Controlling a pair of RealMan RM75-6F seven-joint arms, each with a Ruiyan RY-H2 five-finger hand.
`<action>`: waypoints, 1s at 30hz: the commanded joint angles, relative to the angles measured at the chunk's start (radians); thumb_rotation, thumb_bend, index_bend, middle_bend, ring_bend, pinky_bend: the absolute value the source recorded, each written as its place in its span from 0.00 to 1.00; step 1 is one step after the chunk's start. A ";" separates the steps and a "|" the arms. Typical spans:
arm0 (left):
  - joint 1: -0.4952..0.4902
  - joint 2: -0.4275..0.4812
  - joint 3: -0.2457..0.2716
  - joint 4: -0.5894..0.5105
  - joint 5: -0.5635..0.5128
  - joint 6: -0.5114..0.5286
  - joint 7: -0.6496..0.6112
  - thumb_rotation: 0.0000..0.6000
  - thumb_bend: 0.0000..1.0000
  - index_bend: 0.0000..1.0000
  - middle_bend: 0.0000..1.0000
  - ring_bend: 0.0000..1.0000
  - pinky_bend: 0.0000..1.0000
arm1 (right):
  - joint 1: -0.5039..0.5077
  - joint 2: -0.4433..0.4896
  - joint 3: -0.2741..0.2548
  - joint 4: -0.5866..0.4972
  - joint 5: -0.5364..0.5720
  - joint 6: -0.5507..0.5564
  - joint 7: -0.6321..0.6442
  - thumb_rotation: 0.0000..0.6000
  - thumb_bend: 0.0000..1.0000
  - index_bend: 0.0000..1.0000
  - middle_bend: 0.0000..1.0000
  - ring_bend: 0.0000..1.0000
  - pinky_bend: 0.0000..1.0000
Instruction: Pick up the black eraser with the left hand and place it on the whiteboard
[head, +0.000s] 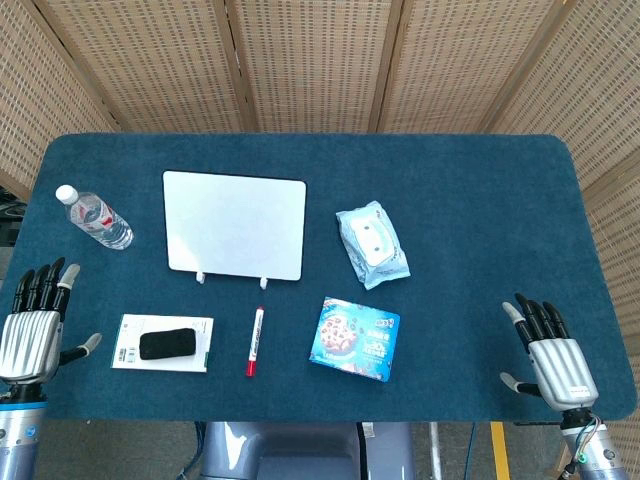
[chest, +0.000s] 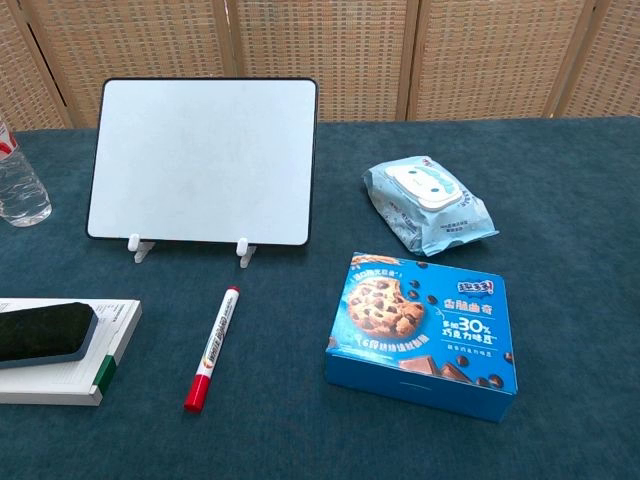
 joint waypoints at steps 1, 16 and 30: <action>0.001 0.000 0.000 -0.001 0.000 0.001 0.003 1.00 0.00 0.00 0.00 0.00 0.00 | 0.000 0.001 0.000 0.001 0.000 -0.001 0.002 1.00 0.05 0.00 0.00 0.00 0.00; 0.005 0.012 -0.002 -0.009 0.005 0.011 -0.013 1.00 0.00 0.00 0.00 0.00 0.00 | 0.000 -0.011 -0.004 0.007 -0.022 0.010 -0.002 1.00 0.05 0.00 0.00 0.00 0.00; -0.002 0.010 0.013 -0.017 0.013 -0.013 -0.016 1.00 0.00 0.00 0.00 0.00 0.00 | -0.007 -0.015 -0.002 0.021 -0.039 0.040 0.023 1.00 0.05 0.00 0.00 0.00 0.00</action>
